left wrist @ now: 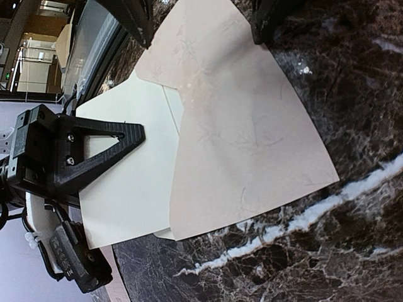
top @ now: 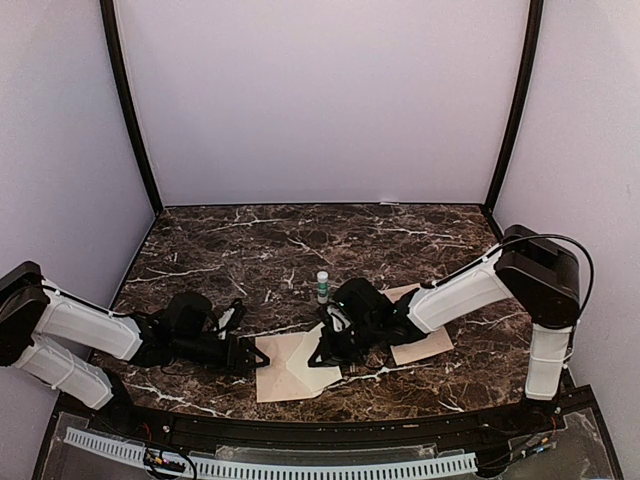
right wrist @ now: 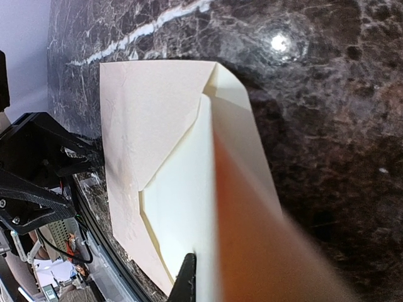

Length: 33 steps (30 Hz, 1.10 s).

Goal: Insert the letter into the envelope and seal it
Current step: Place the letter in the envelope.

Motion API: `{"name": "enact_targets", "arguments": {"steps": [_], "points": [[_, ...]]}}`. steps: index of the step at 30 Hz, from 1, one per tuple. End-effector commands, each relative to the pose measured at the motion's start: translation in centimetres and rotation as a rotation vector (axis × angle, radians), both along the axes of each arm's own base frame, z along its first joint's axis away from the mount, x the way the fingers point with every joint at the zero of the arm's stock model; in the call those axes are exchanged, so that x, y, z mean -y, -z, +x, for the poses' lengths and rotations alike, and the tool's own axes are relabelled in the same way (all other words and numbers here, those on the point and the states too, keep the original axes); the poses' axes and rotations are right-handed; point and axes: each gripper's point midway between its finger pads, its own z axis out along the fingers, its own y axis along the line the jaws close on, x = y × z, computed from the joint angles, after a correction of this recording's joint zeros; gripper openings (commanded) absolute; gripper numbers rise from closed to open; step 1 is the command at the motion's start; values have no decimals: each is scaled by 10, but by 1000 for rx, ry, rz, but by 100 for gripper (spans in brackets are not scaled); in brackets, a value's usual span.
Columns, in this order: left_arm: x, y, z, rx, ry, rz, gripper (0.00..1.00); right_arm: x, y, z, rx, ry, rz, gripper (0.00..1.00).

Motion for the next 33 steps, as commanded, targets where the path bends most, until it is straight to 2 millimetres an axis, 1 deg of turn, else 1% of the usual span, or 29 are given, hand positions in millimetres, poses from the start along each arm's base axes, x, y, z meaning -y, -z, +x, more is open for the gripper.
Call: {"name": "enact_targets", "arguments": {"steps": [1,7,10,16,20,25,28,31,33], "points": [[-10,16,-8,-51,-7,48,51,-17,-7,-1,8,-16,53,0],[-6,13,-8,-57,-6,17,51,-21,-12,0,7,-12,74,0],[-7,13,-9,-56,-6,21,51,-19,-14,0,7,-6,71,1],[-13,8,-5,-24,-38,39,51,-6,-24,4,48,14,30,19],[-15,8,-5,-25,-39,44,51,7,-25,6,70,26,-21,31],[-12,7,-5,-26,-34,34,51,18,-27,9,86,36,-46,43],[-9,5,-5,-26,-24,22,51,22,-27,9,96,34,-69,48],[-6,2,-3,-19,-16,15,51,25,-29,12,130,19,-98,47],[-3,-2,-1,-9,-8,5,51,29,-30,15,153,15,-131,48]]}}
